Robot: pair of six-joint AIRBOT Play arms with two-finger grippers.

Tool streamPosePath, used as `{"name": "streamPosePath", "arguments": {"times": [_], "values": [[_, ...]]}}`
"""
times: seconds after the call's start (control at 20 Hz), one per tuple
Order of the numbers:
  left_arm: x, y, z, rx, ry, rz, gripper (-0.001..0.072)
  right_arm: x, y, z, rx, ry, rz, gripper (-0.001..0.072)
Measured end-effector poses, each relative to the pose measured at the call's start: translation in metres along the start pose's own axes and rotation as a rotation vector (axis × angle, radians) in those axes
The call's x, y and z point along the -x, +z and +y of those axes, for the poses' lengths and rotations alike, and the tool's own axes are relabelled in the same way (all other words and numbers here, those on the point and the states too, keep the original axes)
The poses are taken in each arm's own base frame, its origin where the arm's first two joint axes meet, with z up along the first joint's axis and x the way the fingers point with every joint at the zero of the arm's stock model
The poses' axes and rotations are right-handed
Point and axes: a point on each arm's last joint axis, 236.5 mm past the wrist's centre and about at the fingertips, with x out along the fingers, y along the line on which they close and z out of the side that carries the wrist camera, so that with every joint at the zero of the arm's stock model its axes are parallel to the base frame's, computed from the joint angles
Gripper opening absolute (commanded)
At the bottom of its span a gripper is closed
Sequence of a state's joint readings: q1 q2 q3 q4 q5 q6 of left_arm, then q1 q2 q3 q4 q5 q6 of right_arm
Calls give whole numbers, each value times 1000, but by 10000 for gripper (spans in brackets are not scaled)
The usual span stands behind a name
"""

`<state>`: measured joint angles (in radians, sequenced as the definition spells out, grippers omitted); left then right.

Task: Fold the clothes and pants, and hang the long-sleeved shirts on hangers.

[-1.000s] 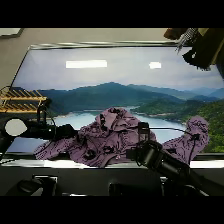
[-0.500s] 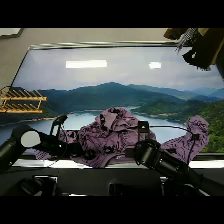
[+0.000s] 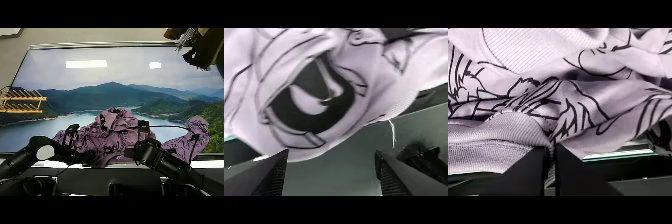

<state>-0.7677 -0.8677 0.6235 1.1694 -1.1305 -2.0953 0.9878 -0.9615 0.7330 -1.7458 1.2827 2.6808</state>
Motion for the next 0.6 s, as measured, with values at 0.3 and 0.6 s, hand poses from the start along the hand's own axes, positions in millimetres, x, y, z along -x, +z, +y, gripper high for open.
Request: {"name": "streamPosePath", "arguments": {"times": [0.3, 0.6], "values": [[-6, 0, -15, -173, 87, -84, 616, 0, -5, 3, -11, 11, 22, 48], [-28, 0, -39, -329, 181, -115, 616, 0, -9, 4, -32, 17, 39, 48]]}}
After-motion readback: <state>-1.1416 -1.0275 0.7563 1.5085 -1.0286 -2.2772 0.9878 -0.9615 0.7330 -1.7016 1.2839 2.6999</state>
